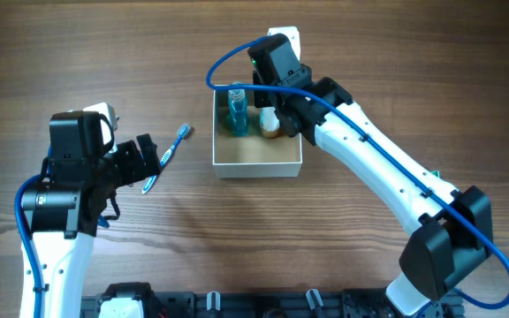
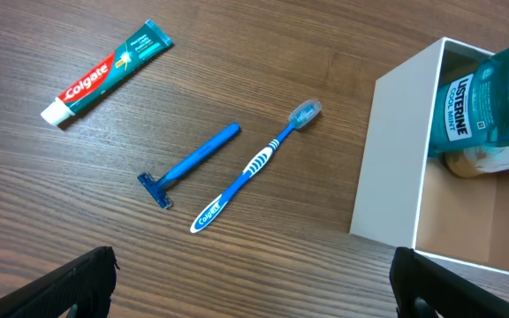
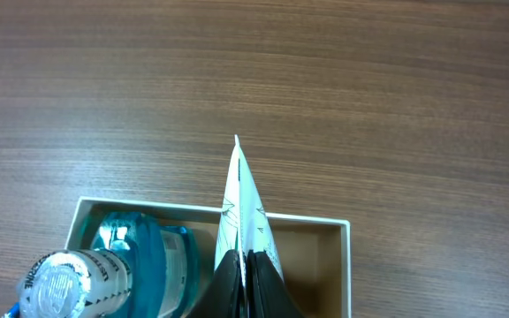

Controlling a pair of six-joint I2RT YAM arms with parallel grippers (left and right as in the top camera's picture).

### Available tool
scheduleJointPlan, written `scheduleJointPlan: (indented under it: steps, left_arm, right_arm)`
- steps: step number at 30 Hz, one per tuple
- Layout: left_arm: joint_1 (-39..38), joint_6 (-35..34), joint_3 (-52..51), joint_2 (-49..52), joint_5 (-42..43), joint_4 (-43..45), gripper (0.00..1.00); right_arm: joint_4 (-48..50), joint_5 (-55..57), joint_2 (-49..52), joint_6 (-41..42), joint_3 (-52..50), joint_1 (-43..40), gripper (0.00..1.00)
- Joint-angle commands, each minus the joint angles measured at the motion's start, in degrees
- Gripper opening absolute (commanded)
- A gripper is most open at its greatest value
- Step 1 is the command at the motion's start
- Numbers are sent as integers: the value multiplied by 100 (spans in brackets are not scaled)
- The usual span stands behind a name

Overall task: Pack container
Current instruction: 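Carry the Pantene tube over the box and lower it inside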

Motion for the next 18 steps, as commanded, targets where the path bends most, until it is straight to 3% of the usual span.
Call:
scheduleJointPlan:
  steps: [1,18]
  left_arm:
    - [37,-57,94,2,111,-20,100]
    - [37,-57,94,2,109,-17,100]
  right_arm:
    - [-149,50,234,-17,79,-13,4]
    - [-960,-468,234,22,79,-13,4]
